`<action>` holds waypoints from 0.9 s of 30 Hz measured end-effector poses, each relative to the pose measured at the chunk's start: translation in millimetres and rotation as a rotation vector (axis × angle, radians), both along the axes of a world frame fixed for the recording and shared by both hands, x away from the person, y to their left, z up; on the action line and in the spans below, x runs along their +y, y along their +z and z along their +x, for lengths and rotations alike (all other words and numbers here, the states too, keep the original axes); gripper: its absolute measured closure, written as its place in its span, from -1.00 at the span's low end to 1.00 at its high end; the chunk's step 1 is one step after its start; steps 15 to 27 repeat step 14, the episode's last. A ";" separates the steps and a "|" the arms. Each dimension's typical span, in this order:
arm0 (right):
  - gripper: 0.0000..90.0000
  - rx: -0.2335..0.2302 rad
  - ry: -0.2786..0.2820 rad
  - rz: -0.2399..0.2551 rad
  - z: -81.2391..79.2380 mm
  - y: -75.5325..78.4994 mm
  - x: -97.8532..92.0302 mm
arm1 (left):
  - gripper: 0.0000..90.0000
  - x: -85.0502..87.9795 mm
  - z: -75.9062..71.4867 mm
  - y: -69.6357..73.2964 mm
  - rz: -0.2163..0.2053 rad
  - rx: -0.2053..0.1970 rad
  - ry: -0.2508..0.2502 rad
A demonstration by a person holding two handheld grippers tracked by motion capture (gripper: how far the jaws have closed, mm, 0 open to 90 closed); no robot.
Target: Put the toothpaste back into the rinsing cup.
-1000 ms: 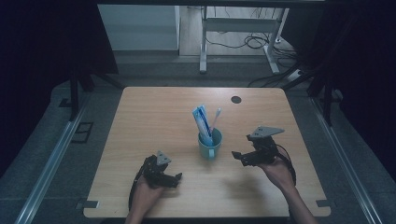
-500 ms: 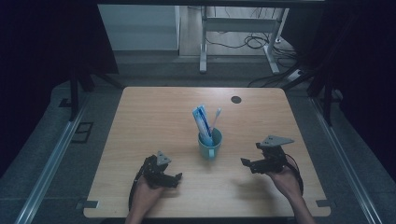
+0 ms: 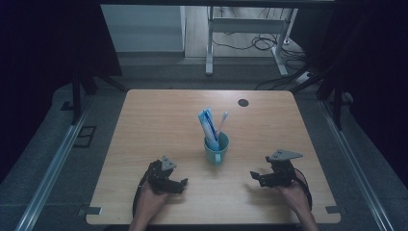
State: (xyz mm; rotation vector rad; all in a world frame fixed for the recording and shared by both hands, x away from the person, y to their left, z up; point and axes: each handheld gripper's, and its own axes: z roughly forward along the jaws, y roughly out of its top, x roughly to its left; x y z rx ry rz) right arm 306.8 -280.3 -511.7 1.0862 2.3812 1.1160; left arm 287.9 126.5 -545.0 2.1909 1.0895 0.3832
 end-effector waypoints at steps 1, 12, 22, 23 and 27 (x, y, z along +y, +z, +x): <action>-0.80 0.001 -0.001 -0.001 -0.5 -2.4 -0.3 | -0.95 0.1 0.2 0.0 0.001 -0.001 -0.002; -0.80 0.018 -0.007 -0.066 -4.2 -23.1 -1.7 | -0.95 0.2 0.2 0.0 0.003 -0.002 -0.003; -0.80 0.019 -0.007 -0.068 -4.5 -24.7 -2.5 | -0.95 0.2 0.2 0.1 0.002 -0.002 -0.003; -0.80 0.019 -0.007 -0.068 -4.5 -24.7 -2.5 | -0.95 0.2 0.2 0.1 0.002 -0.002 -0.003; -0.80 0.019 -0.007 -0.068 -4.5 -24.7 -2.5 | -0.95 0.2 0.2 0.1 0.002 -0.002 -0.003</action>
